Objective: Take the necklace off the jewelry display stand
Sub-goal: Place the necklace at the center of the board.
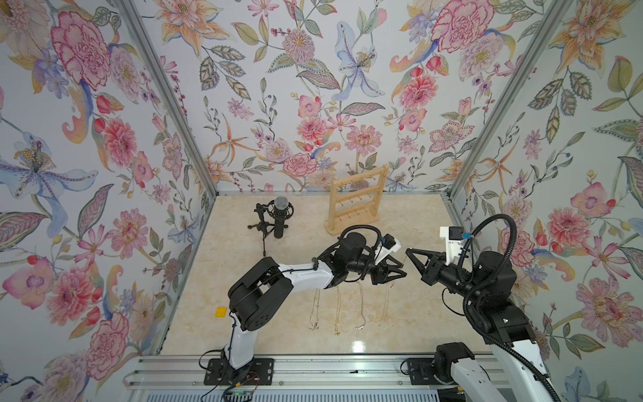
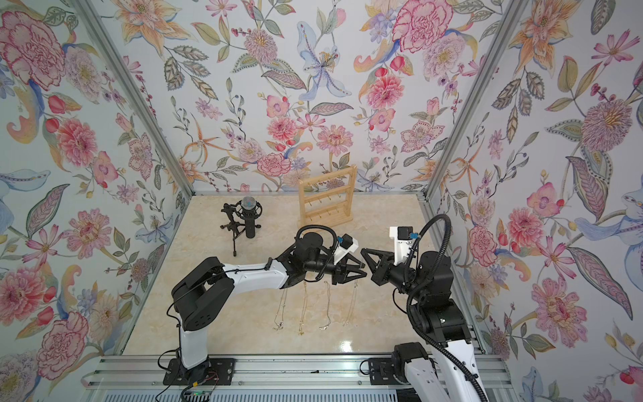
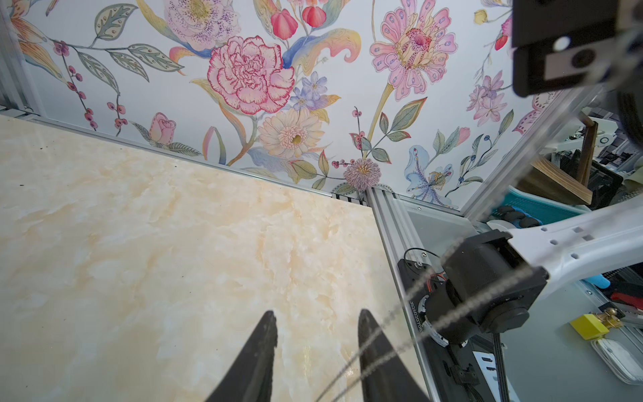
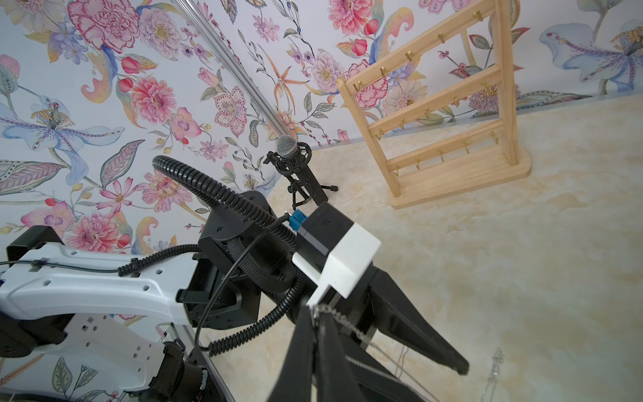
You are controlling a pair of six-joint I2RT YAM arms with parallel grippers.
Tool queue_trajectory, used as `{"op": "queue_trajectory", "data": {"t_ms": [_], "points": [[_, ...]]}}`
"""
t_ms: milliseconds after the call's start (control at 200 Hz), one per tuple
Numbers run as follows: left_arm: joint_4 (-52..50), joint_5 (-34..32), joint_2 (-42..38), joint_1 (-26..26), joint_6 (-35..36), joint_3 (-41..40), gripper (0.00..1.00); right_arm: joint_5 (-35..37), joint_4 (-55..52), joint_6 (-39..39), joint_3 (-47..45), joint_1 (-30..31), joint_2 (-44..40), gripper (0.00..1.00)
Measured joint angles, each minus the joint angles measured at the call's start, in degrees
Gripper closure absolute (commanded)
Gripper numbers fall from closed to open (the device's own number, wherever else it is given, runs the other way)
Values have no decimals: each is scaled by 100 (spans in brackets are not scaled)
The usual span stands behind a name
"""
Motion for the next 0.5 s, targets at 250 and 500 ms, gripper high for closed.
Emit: {"op": "queue_trajectory", "data": {"t_ms": [250,500], "points": [[485,7,186,-90,-304,-184,64,20,-72,-15,15,-59,-7,100],[822,9,439,-111,-544,-348,64,87,-164,-46,59,-90,-24,100]]}}
